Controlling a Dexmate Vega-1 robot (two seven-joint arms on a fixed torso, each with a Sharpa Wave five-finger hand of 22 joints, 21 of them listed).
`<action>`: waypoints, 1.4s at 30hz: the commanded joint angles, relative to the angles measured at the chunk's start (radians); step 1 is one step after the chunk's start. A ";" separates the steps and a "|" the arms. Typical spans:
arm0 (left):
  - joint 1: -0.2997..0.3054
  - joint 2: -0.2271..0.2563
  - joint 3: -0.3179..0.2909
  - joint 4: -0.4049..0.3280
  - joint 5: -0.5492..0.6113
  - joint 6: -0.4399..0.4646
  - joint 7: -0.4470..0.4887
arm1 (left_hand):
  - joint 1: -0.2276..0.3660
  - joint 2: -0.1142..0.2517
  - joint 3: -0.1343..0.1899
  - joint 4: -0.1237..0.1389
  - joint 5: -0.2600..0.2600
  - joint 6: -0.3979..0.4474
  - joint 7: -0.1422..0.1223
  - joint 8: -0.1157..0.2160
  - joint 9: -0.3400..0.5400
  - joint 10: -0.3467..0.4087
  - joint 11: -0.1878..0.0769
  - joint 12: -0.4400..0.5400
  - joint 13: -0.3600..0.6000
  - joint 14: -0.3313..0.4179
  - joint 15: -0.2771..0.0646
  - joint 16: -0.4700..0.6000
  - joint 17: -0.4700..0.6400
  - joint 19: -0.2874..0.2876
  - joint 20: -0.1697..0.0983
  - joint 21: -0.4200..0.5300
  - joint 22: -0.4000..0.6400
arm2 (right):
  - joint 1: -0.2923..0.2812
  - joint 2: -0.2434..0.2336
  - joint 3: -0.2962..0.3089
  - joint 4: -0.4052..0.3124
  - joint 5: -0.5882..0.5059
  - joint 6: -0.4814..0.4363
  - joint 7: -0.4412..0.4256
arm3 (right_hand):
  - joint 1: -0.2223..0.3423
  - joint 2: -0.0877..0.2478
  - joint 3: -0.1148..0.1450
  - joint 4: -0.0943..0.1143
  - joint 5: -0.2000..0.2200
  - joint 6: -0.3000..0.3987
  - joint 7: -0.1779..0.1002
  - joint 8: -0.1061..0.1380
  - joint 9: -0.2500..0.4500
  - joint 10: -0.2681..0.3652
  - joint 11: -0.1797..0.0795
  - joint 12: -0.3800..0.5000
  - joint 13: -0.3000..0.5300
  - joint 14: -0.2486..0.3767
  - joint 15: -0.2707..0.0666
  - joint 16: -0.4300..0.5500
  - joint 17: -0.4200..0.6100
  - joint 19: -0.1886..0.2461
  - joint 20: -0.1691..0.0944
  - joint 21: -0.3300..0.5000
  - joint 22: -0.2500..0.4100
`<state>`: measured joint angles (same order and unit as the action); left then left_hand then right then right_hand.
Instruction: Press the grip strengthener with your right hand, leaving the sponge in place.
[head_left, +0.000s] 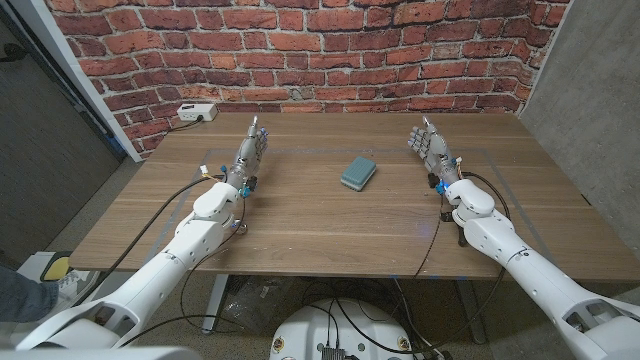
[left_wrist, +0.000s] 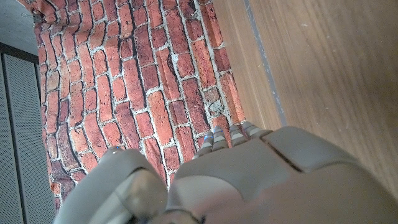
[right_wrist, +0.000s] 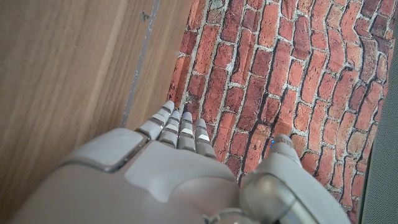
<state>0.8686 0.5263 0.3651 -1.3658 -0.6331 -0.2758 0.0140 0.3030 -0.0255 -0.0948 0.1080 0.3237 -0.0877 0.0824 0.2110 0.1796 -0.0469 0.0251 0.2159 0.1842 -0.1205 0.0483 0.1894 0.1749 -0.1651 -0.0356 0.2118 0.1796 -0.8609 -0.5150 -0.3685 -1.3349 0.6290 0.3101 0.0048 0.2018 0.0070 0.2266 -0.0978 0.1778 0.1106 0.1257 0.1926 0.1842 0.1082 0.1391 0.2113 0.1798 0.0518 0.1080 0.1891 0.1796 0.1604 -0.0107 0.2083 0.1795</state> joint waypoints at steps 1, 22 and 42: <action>0.052 0.033 -0.009 -0.123 0.024 0.018 0.055 | 0.012 0.003 0.002 0.003 0.006 -0.005 0.002 0.004 0.003 -0.001 -0.001 0.005 0.003 -0.007 -0.002 0.004 0.005 -0.005 -0.018 0.006 0.003 | -0.054 -0.020 0.015 -0.074 -0.036 0.049 -0.044 | 0.010 0.000 0.007 -0.003 0.004 0.004 0.007 0.006 0.003 0.005 0.006 0.009 0.004 0.006 0.007 0.007 0.003 0.006 0.000 0.005 0.005; 0.109 0.057 -0.019 -0.212 0.044 0.034 0.104 | 0.072 0.046 0.012 -0.018 0.004 0.121 0.004 0.026 0.004 0.128 0.000 0.032 0.004 0.122 0.000 0.024 0.005 0.096 0.011 0.029 0.002 | -0.235 -0.101 0.096 -0.289 -0.112 0.098 -0.165 | 0.039 0.001 0.012 -0.024 0.002 0.051 -0.022 0.018 0.008 0.091 -0.004 0.034 0.006 0.072 -0.007 0.013 0.003 0.062 -0.005 0.017 0.005; 0.055 0.015 0.015 -0.121 0.070 -0.018 0.057 | 0.111 0.058 0.011 -0.034 -0.007 0.199 -0.025 0.029 0.004 0.199 -0.036 0.034 0.004 0.183 -0.037 0.018 0.004 0.182 -0.015 0.041 0.000 | -0.401 -0.129 0.168 -0.438 -0.205 0.112 -0.276 | 0.051 0.006 0.015 -0.030 0.001 0.060 -0.015 0.018 0.008 0.105 -0.006 0.035 0.006 0.081 -0.007 0.010 0.002 0.074 -0.006 0.018 0.005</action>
<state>0.9551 0.5534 0.3605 -1.5390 -0.5605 -0.2712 0.1294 0.4057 0.0348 -0.0800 0.0787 0.3163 0.1003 0.0593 0.2339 0.1792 0.1413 -0.0125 0.2479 0.1839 0.0501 0.0072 0.2039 0.1746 0.0089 -0.0340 0.2516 0.1766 -1.1665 -0.6306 -0.2384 -1.6858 0.4863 0.4070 -0.2082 0.2386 0.0149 0.2430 -0.1202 0.1776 0.1628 0.1131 0.2111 0.1885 0.2066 0.1333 0.2421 0.1848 0.1238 0.1035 0.1968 0.1792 0.2263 -0.0161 0.2236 0.1793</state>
